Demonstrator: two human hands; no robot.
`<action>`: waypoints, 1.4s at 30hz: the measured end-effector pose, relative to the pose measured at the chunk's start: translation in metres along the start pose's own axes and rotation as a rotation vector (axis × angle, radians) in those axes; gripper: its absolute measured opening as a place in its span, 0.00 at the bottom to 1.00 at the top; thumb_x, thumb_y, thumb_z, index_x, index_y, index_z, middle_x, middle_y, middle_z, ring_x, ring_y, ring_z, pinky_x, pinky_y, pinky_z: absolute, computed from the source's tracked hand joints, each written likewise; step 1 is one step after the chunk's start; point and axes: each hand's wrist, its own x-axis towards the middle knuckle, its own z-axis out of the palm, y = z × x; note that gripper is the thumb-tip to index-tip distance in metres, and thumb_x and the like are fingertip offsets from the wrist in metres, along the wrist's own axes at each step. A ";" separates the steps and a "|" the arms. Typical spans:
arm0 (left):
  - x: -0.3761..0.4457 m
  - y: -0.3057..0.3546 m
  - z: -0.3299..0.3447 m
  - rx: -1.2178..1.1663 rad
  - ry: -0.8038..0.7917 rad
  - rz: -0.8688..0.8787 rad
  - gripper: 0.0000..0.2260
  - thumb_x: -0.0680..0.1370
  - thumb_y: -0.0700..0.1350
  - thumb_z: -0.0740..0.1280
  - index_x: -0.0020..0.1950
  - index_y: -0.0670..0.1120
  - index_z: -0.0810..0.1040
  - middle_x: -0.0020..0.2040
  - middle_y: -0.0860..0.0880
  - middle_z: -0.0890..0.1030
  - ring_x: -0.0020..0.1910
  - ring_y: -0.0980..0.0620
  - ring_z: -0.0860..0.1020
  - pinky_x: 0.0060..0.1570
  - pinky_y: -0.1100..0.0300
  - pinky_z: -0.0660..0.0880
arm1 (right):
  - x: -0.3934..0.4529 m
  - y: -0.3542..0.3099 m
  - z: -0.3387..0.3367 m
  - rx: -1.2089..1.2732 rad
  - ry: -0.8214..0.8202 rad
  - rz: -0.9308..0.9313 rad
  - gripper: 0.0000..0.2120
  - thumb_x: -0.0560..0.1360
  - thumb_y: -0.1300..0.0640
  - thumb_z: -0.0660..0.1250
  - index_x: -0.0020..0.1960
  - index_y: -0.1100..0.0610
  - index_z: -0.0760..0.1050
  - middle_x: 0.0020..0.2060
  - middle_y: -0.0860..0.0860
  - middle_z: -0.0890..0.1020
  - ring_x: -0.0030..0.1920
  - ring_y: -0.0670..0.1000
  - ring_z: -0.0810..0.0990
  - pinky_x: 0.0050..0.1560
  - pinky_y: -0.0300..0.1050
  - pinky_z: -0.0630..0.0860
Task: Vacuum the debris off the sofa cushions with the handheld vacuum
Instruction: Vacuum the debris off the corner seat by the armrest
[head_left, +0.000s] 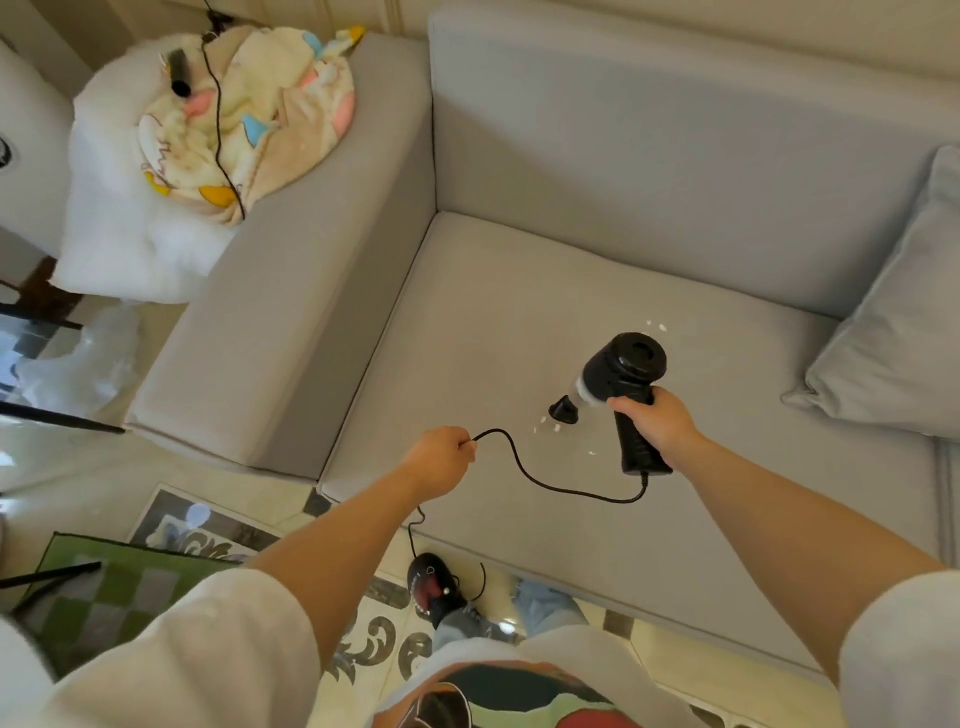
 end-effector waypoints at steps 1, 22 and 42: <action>0.000 0.002 0.000 0.001 0.011 -0.013 0.11 0.82 0.43 0.53 0.47 0.44 0.74 0.34 0.51 0.70 0.30 0.55 0.66 0.30 0.64 0.63 | 0.004 0.000 0.001 -0.009 -0.024 -0.004 0.14 0.70 0.52 0.69 0.52 0.59 0.73 0.39 0.54 0.77 0.40 0.54 0.76 0.44 0.48 0.71; 0.011 0.018 0.022 -0.013 0.142 -0.172 0.13 0.81 0.44 0.54 0.47 0.43 0.78 0.43 0.47 0.74 0.40 0.48 0.71 0.38 0.59 0.66 | 0.061 0.001 -0.003 -0.109 -0.224 0.008 0.14 0.70 0.52 0.69 0.51 0.58 0.74 0.39 0.54 0.77 0.41 0.55 0.76 0.44 0.47 0.71; 0.028 0.060 0.032 0.083 0.014 -0.069 0.15 0.81 0.45 0.54 0.54 0.41 0.79 0.45 0.48 0.75 0.42 0.49 0.72 0.44 0.60 0.69 | 0.059 0.040 -0.061 -0.150 -0.135 0.061 0.10 0.71 0.53 0.69 0.47 0.58 0.73 0.36 0.52 0.76 0.37 0.51 0.74 0.42 0.46 0.69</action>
